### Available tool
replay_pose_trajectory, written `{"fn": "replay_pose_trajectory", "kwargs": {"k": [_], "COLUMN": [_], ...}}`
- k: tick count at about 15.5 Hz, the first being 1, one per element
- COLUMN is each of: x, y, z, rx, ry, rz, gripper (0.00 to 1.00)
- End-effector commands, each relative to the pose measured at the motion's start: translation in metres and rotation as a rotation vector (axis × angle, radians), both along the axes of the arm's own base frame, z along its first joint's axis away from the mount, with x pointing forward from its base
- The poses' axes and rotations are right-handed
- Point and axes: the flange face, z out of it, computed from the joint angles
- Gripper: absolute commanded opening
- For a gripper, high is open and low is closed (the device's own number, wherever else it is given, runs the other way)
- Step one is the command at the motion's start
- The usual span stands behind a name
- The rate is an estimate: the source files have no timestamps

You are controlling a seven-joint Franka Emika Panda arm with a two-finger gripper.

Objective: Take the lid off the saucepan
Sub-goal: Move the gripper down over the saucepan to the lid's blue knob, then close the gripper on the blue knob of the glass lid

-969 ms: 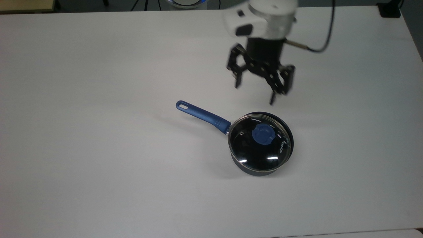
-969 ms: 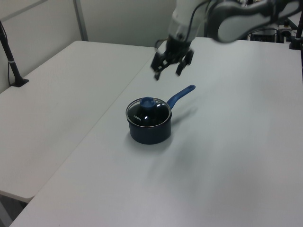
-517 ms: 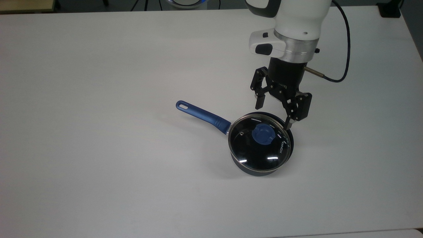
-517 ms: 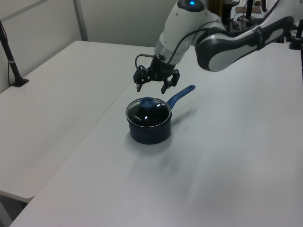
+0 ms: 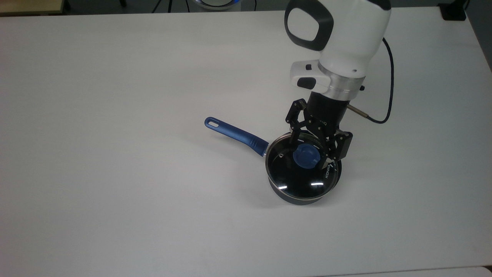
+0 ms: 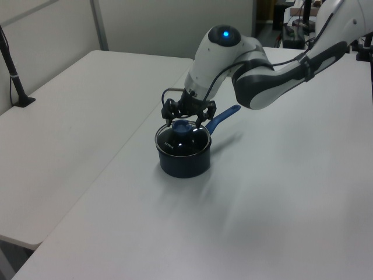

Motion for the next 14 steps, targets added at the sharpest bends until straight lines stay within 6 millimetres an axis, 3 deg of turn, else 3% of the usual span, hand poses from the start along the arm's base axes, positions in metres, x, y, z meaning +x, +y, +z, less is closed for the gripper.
{"fn": "replay_pose_trajectory", "kwargs": {"k": [1, 9, 11, 14], "x": [0.005, 0.005, 0.006, 0.005], "y": [0.003, 0.002, -0.003, -0.017], "z": [-0.005, -0.012, -0.004, 0.033], "rx": [-0.021, -0.051, -0.057, -0.047], "ry": [-0.022, -0.018, -0.023, -0.046], "rz": [-0.007, 0.005, 0.014, 0.027], "gripper": [0.95, 0.58, 0.55, 0.52]}}
